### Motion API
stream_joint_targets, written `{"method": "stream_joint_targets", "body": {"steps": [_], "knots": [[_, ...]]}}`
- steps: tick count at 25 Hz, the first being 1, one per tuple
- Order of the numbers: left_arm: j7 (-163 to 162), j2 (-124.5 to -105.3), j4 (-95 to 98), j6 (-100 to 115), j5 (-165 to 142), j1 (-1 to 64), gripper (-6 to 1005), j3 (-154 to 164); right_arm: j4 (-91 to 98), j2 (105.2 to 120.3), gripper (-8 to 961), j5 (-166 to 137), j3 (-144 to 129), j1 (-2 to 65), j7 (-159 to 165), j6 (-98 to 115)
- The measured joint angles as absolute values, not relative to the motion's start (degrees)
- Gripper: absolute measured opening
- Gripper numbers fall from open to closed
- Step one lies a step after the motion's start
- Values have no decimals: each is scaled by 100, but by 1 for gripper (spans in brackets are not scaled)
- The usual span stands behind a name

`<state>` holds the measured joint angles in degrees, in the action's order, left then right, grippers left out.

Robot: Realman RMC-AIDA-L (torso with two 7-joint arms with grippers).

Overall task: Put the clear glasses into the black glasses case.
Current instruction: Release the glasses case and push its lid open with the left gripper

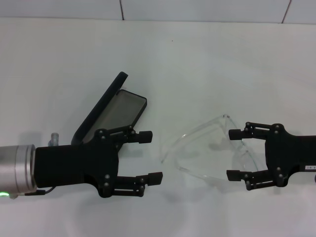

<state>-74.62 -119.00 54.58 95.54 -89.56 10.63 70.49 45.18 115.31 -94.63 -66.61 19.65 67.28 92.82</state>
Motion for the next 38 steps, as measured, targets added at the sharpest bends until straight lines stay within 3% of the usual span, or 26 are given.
{"method": "stream_joint_targets", "body": {"steps": [22,30,38], "knots": [[-8436,-11939,5586,9602,-8464,1116,860,6543,4284,11541,874,-9422,-6627,1996,6729,9275],[-11897,-11808,6975,9504,-9348,1745,859,5653,4163,11548,874,-9421,-6626,2009,6728,9266],[-15217,-11919,9691,9481,-13224,2494,858,6683,4099,11557,874,-9417,-6626,2011,6724,9262]]}}
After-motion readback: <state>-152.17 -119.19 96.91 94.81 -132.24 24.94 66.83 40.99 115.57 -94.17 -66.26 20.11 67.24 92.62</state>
